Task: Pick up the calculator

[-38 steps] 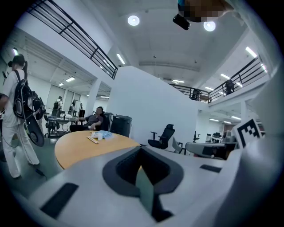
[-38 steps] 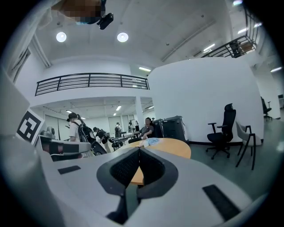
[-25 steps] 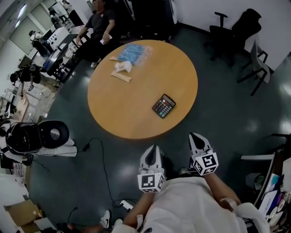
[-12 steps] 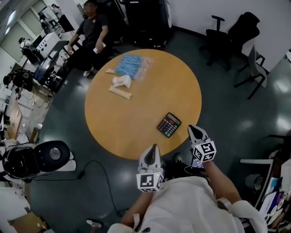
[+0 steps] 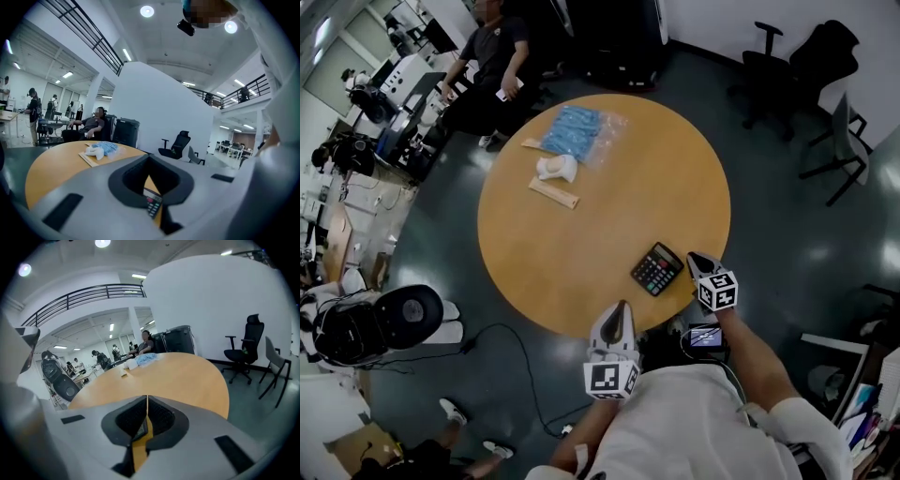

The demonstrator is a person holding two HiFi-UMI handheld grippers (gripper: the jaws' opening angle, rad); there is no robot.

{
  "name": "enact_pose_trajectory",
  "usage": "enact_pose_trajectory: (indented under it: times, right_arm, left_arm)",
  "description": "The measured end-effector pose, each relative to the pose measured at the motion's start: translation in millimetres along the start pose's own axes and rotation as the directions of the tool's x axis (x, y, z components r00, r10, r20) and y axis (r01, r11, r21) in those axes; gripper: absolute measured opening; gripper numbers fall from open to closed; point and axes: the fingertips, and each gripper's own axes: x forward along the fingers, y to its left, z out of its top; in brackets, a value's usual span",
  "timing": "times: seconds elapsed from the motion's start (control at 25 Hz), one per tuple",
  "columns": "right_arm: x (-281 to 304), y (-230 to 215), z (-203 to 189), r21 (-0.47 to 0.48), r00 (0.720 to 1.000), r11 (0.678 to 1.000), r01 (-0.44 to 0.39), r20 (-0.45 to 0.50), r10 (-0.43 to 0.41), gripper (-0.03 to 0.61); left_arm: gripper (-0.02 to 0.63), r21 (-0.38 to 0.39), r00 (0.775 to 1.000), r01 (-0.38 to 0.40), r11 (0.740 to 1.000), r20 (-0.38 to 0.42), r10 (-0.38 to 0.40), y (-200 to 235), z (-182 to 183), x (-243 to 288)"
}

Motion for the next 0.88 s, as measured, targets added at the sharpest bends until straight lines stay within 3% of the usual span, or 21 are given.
enact_pose_trajectory:
  times: [0.32, 0.44, 0.64, 0.88]
  right_arm:
    - [35.9, 0.0, -40.5, 0.063, 0.981, 0.990, -0.130, -0.140, 0.137, 0.021]
    - [45.0, 7.4, -50.6, 0.089, 0.965, 0.980, -0.180, -0.176, 0.193, 0.096]
    - [55.9, 21.7, -65.0, 0.087, 0.935, 0.967, -0.240, -0.246, 0.254, 0.117]
    - [61.1, 26.4, -68.5, 0.130, 0.917, 0.951, -0.280, -0.256, 0.305, 0.114]
  left_arm:
    - [0.006, -0.021, 0.997, -0.063, 0.998, -0.038, 0.062, 10.8, -9.1, 13.6]
    - [0.006, -0.025, 0.996, -0.076, 0.997, -0.049, 0.075, 11.9, -10.5, 17.6]
    - [0.006, -0.032, 0.994, -0.085, 0.996, -0.071, 0.082, 13.0, -14.4, 18.2]
    - [0.006, -0.034, 0.993, -0.091, 0.995, -0.079, 0.088, 12.0, -20.7, 14.8]
